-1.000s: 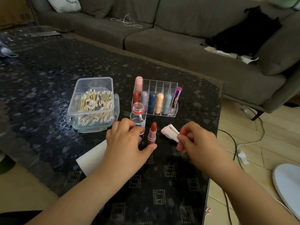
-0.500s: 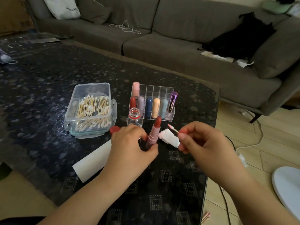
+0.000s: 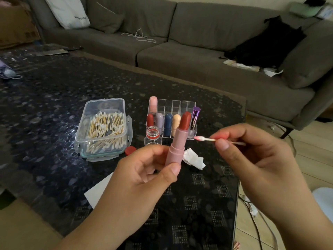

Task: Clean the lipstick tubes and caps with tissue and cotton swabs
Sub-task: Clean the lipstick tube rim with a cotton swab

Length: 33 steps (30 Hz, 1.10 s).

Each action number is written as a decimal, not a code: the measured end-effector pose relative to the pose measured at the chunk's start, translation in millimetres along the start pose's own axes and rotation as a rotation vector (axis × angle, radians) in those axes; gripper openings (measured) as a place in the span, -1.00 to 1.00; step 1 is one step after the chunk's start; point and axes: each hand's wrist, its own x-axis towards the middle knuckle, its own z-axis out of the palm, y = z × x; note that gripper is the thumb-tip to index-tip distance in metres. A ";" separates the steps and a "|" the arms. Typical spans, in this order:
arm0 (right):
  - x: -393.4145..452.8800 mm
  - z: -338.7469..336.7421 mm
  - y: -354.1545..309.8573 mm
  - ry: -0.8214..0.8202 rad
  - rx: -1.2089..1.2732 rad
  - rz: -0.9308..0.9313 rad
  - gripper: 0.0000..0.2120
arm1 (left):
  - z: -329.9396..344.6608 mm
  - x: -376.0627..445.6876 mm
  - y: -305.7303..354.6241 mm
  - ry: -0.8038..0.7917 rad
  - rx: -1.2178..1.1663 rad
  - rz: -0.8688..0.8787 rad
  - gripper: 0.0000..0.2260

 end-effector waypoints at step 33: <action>6.7 4.9 -2.7 -0.015 0.007 0.050 -0.84 | -1.4 -1.8 -2.8 -0.051 -0.002 0.054 -0.72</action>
